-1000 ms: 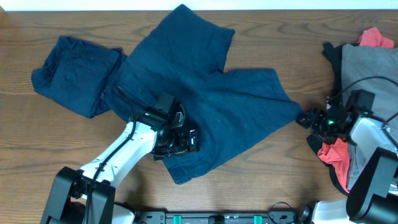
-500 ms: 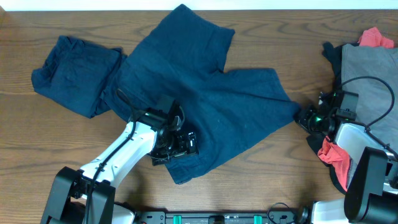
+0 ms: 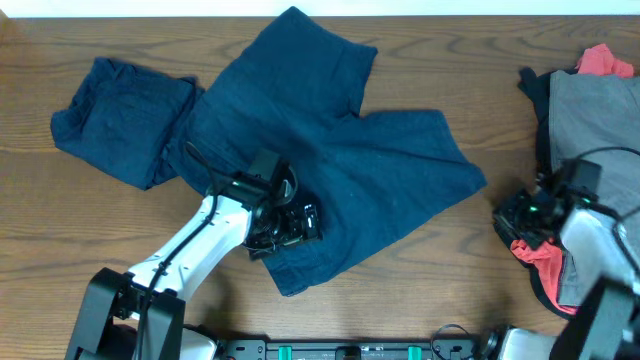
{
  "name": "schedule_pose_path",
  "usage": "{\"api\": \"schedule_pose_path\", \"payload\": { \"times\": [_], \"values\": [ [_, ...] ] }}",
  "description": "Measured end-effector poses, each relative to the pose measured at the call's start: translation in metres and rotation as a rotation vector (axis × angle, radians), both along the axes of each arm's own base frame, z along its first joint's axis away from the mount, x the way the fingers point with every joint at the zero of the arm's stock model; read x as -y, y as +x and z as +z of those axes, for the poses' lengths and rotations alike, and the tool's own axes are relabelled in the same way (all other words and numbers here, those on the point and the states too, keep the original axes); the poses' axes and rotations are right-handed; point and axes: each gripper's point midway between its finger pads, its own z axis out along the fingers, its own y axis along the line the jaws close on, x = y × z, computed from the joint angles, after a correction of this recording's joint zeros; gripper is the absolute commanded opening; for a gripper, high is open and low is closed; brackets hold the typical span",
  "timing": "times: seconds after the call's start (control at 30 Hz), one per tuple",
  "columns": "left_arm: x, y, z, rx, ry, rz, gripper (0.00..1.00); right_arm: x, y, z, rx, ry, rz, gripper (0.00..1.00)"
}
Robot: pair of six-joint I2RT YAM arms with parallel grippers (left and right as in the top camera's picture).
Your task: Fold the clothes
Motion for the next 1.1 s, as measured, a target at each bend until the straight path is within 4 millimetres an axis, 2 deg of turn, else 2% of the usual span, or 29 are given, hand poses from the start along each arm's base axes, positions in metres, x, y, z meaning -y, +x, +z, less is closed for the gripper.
{"api": "schedule_pose_path", "payload": {
  "times": [0.07, 0.23, 0.27, 0.33, 0.4, 0.67, 0.93, 1.1],
  "values": [
    [-0.004, 0.011, 0.001, 0.026, -0.010, 0.029, 0.99, 0.004, -0.005, 0.016, 0.024, -0.047, -0.010, 0.01],
    [-0.031, 0.030, 0.001, 0.037, -0.012, 0.146, 0.99, 0.013, -0.006, 0.049, 0.121, -0.135, -0.026, 0.01],
    [-0.035, 0.032, 0.001, 0.037, -0.011, 0.163, 0.99, 0.013, -0.005, 0.052, 0.134, -0.141, -0.025, 0.07],
    [-0.043, 0.036, 0.001, 0.038, -0.011, 0.196, 0.99, 0.012, -0.004, 0.055, 0.149, -0.143, -0.012, 0.41],
    [-0.048, 0.039, 0.001, 0.038, -0.010, 0.215, 0.99, 0.010, -0.005, 0.054, 0.146, -0.139, 0.011, 0.56],
    [-0.050, 0.038, 0.001, 0.034, -0.005, 0.218, 0.99, -0.004, 0.000, 0.028, 0.077, -0.100, 0.097, 0.62],
    [-0.062, 0.033, -0.004, 0.022, 0.067, 0.224, 0.99, -0.024, 0.024, -0.002, 0.076, -0.059, 0.195, 0.64],
    [-0.064, 0.033, -0.005, 0.025, 0.079, 0.226, 0.99, -0.036, 0.046, -0.018, 0.108, -0.050, 0.233, 0.67]
  ]
}}
